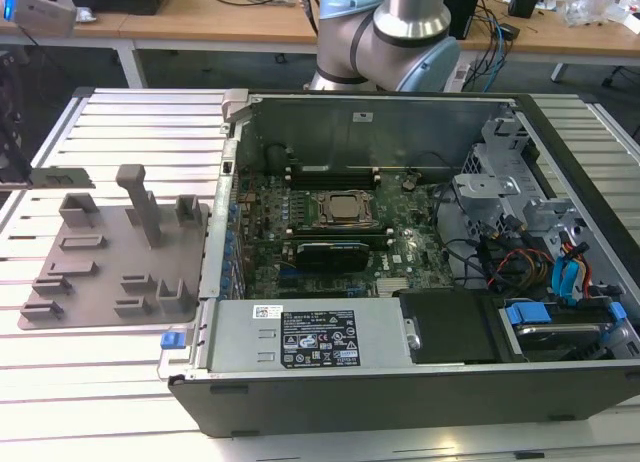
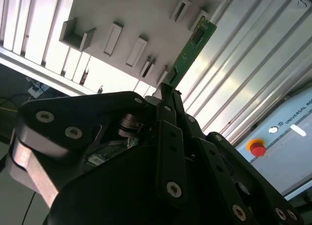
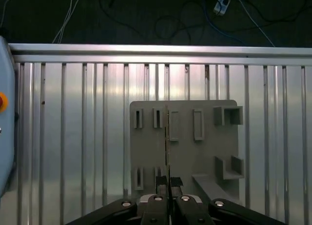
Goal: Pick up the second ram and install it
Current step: 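Pick up the second ram and move it above second insertion slot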
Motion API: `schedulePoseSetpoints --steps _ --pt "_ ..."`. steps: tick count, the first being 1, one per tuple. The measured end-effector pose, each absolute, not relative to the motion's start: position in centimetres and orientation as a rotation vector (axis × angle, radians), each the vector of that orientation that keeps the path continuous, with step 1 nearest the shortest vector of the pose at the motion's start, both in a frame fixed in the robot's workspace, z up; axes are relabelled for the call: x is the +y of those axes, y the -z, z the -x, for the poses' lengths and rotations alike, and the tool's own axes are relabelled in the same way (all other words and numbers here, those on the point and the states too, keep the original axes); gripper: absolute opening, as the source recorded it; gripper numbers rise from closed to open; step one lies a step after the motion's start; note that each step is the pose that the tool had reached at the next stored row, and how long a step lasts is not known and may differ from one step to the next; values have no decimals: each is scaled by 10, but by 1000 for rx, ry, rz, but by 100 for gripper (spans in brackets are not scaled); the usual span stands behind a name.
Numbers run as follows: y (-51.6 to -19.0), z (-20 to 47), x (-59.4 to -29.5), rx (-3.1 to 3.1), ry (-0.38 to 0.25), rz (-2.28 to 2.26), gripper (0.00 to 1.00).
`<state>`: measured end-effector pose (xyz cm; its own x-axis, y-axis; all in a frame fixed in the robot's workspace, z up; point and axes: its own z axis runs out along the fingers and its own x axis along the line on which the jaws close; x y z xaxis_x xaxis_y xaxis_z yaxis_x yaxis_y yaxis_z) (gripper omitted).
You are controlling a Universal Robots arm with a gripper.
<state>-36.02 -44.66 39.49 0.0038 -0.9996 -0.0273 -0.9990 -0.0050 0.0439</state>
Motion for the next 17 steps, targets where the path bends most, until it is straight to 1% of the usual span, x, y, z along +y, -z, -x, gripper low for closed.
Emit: schedulePoseSetpoints --steps 7,13,17 --pt "-415 360 -447 -2208 79 -2217 13" --pt "-417 358 -447 -2207 79 -2217 13" --pt "-417 339 -447 -2208 79 -2217 13"
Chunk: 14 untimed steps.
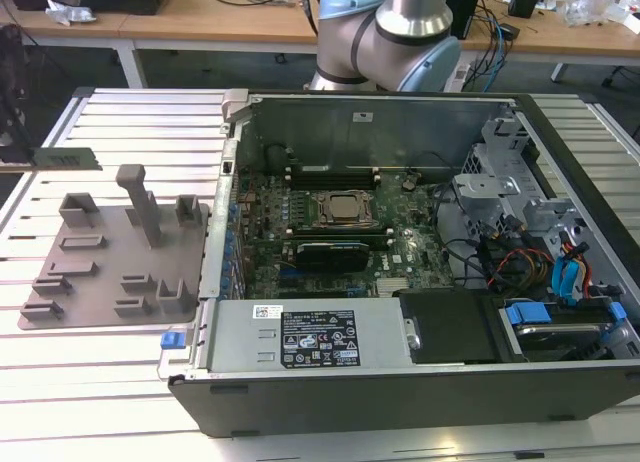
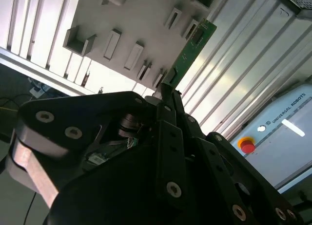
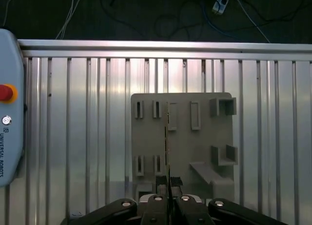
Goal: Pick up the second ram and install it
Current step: 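Pick up the second ram and move it above second insertion slot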
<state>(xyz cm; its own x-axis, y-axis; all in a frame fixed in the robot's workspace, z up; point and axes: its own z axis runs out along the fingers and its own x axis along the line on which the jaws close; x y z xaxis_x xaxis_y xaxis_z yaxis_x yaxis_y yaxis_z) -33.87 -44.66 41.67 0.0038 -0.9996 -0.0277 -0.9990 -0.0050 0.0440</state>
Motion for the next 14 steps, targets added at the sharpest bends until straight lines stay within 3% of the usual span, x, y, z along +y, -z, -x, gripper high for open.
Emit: schedulePoseSetpoints --steps 14 --pt "-417 278 -447 -2208 79 -2217 13"
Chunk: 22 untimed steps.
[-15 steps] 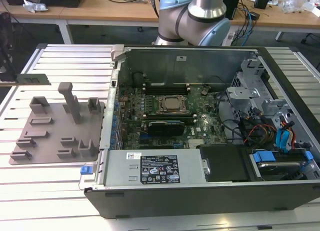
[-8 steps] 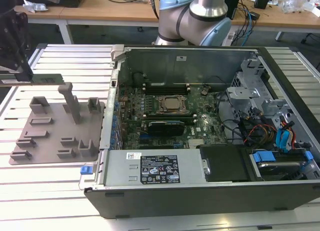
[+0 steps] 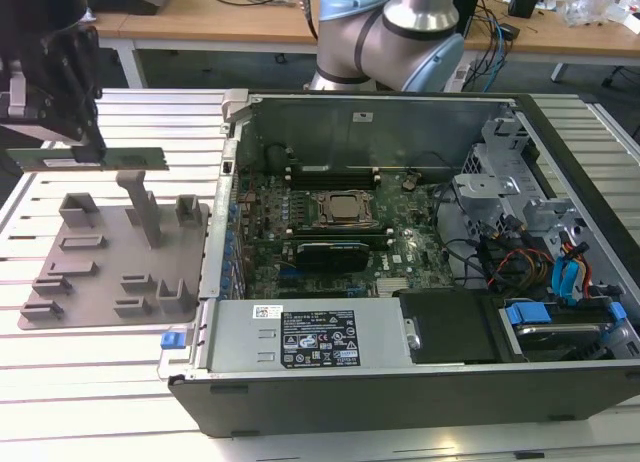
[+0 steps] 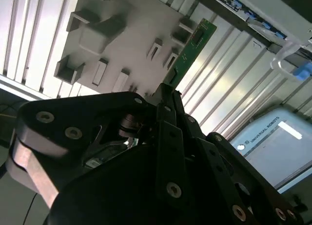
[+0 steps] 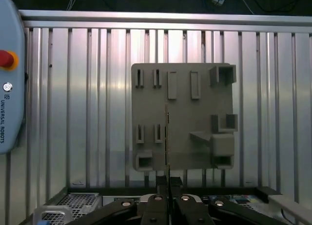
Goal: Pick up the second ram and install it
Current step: 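Pick up the second ram and move it above second insertion slot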
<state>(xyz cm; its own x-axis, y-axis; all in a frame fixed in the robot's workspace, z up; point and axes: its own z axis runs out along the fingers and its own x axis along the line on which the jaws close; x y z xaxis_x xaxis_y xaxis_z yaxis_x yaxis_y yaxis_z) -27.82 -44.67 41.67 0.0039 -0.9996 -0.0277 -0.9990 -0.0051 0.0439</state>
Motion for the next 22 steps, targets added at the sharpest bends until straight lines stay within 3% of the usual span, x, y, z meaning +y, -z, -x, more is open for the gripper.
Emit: schedulePoseSetpoints --steps 22 --pt "-417 178 -447 -2207 80 -2217 13"
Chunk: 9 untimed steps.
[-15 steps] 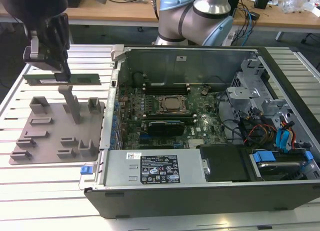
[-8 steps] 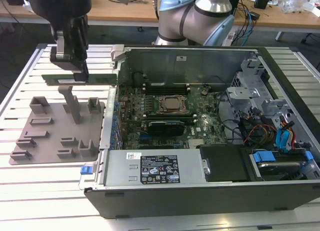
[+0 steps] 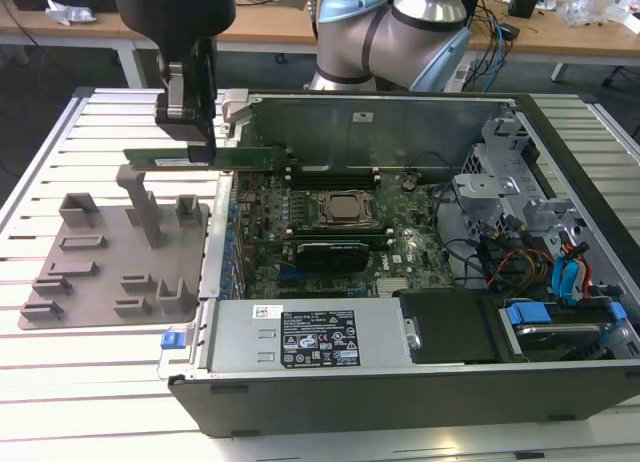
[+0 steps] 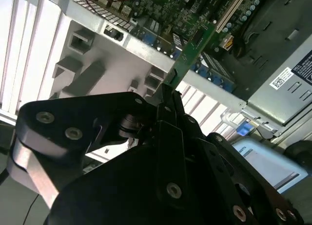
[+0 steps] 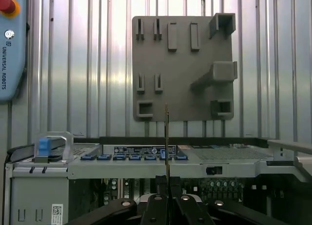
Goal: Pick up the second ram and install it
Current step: 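Pick up the second ram and move it above second insertion slot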
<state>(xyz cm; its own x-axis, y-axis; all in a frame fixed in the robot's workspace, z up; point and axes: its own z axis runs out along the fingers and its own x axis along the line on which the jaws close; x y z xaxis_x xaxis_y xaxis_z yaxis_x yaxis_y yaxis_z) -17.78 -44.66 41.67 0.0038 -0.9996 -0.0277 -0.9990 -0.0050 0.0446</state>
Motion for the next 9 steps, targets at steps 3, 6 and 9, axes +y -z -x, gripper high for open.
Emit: schedulePoseSetpoints --steps 3,6,9 --pt "-417 165 -447 -2207 80 -2217 13" --pt "-417 157 -447 -2207 80 -2217 13" --pt "-417 145 -447 -2207 81 -2217 13"
